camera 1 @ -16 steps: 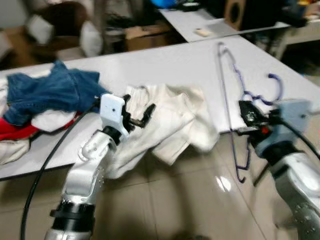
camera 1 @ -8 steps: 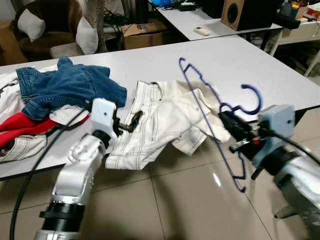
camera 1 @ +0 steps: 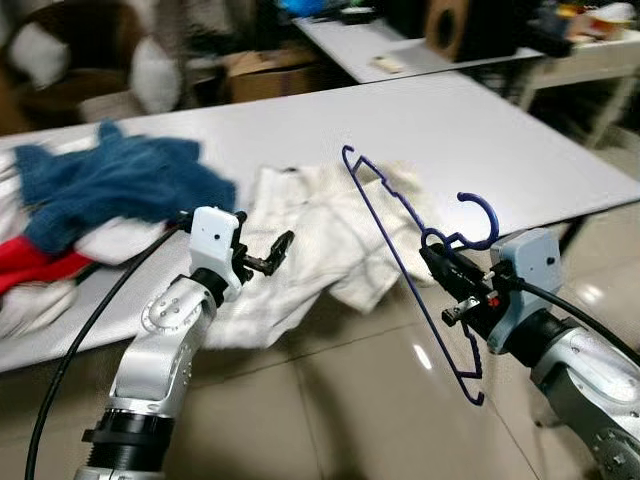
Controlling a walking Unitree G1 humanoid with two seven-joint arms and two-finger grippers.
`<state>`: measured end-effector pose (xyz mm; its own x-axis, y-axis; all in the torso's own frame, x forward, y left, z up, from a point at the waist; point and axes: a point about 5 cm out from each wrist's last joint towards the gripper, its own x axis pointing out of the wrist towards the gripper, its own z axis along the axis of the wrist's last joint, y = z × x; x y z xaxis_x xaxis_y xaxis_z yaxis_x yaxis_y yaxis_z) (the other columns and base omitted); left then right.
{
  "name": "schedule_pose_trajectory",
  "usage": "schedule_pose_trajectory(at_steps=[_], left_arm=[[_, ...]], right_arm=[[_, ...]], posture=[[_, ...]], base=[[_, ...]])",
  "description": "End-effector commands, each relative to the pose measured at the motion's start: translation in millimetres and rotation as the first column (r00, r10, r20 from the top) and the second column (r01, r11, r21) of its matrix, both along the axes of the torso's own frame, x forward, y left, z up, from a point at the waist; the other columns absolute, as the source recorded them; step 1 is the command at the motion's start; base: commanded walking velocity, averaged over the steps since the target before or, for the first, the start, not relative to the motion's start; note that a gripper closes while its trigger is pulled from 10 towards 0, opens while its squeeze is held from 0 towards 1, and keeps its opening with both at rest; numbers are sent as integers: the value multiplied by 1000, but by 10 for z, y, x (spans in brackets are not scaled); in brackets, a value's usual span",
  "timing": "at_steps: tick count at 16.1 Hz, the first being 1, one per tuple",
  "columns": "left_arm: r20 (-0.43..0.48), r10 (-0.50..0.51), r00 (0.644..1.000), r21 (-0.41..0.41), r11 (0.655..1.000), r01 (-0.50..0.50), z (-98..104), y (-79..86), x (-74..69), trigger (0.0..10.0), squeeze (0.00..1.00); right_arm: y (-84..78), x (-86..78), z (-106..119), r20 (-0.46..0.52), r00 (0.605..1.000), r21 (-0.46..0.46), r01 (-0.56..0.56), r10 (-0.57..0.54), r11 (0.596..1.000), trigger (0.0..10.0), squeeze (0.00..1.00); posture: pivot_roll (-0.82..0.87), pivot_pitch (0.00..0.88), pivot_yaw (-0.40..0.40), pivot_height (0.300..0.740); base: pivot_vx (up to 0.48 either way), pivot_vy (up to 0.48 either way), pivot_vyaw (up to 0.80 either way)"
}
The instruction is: Hang hanger
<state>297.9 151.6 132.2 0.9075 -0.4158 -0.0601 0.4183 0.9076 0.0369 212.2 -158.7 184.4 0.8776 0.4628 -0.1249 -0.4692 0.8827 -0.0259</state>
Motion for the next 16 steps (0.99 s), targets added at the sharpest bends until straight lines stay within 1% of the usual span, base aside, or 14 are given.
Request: schedule_pose_trajectory(at_steps=[1, 5, 7, 9, 11, 12, 14, 15, 16], left_arm=[[2, -19, 1000, -7, 1000, 19, 21, -33, -4, 10000, 184], [2, -24, 1000, -6, 1000, 24, 20, -38, 2, 10000, 180], [1, -26, 1000, -4, 1000, 26, 16, -41, 3, 10000, 180], [0, -29, 1000, 4, 1000, 29, 12, -43, 5, 10000, 176], [1, -49, 999, -11, 999, 49, 20, -40, 8, 10000, 165], [6, -108, 994, -14, 994, 109, 52, -35, 5, 10000, 157], [9, -185, 983, 4, 983, 185, 89, -9, -5, 10000, 145], [-8, -248, 969, 38, 968, 248, 116, 52, 6, 10000, 94], [-27, -281, 959, 86, 955, 282, 139, 120, 38, 10000, 63]], right_arm=[[-5, 13, 5, 8, 1000, -6, 15, -15, 1000, 10000, 0], [-28, 13, -4, -7, 1000, -2, 24, -24, 1000, 10000, 0], [-33, 9, -2, -7, 1000, -11, 19, -19, 1000, 10000, 0], [-62, -15, 42, 11, 1000, -28, -22, 22, 999, 10000, 0], [-113, -52, 104, 24, 997, -48, -78, 79, 996, 10000, 0], [-154, -92, 163, 30, 991, -56, -129, 131, 990, 10000, 0], [-181, -161, 225, 29, 978, -58, -206, 208, 977, 10000, 0], [-242, -262, 282, 0, 953, -74, -303, 304, 950, 10000, 0], [-334, -339, 340, -35, 929, -107, -370, 369, 923, 10000, 0]], posture=[[-216, 0, 67, 740], [-222, 1, 69, 740], [-223, 1, 70, 740], [-221, 3, 72, 740], [-225, 2, 76, 740], [-227, 0, 81, 740], [-227, 0, 81, 740], [-227, 0, 89, 740], [-229, 0, 96, 740]], base=[[386, 0, 0], [386, 0, 0], [392, 0, -438], [373, 0, 0], [0, 0, 0], [0, 0, 0], [0, 0, 0], [0, 0, 0], [0, 0, 0]])
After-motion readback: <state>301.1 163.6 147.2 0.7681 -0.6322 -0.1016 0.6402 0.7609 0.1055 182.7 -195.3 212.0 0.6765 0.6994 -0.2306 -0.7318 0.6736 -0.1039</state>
